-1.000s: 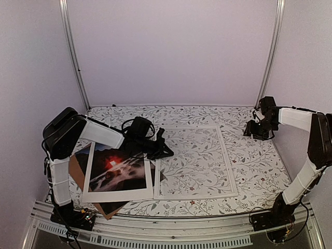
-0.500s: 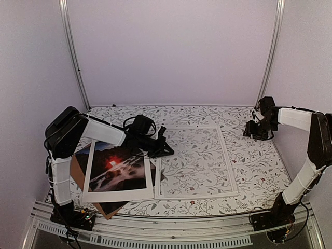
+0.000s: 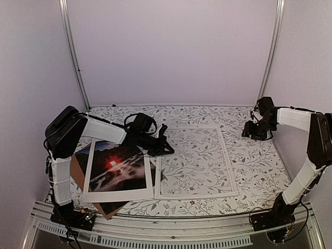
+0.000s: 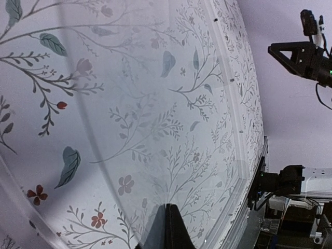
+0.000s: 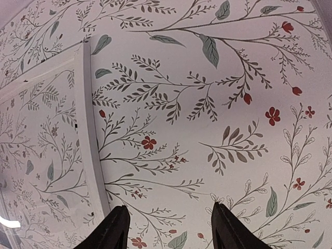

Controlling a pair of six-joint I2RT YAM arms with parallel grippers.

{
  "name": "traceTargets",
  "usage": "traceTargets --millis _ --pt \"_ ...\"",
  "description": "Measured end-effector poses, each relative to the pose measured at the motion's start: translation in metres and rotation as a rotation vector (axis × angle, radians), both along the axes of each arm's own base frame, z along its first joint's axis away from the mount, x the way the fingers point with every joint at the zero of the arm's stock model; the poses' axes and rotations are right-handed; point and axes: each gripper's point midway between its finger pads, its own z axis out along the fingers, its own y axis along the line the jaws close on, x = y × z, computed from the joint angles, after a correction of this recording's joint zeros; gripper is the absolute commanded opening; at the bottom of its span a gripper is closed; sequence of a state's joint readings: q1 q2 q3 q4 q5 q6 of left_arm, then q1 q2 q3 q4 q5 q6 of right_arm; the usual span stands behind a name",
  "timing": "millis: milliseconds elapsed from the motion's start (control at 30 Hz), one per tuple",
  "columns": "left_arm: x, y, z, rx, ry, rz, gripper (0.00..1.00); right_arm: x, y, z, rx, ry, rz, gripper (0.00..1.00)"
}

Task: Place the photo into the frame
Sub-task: Place the glass panel on the frame body.

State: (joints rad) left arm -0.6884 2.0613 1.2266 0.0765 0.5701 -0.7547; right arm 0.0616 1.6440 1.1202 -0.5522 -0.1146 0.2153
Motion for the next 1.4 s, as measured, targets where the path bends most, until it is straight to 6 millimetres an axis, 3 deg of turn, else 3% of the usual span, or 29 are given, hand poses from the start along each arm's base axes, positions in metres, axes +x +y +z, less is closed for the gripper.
traceTargets --millis 633,1400 --pt "0.007 -0.004 0.012 0.025 -0.067 -0.047 0.00 -0.001 0.004 -0.001 -0.004 0.001 0.019 0.58" --pt "0.015 -0.002 0.007 0.076 -0.087 -0.068 0.00 -0.002 0.013 -0.003 -0.004 0.008 0.042 0.58"
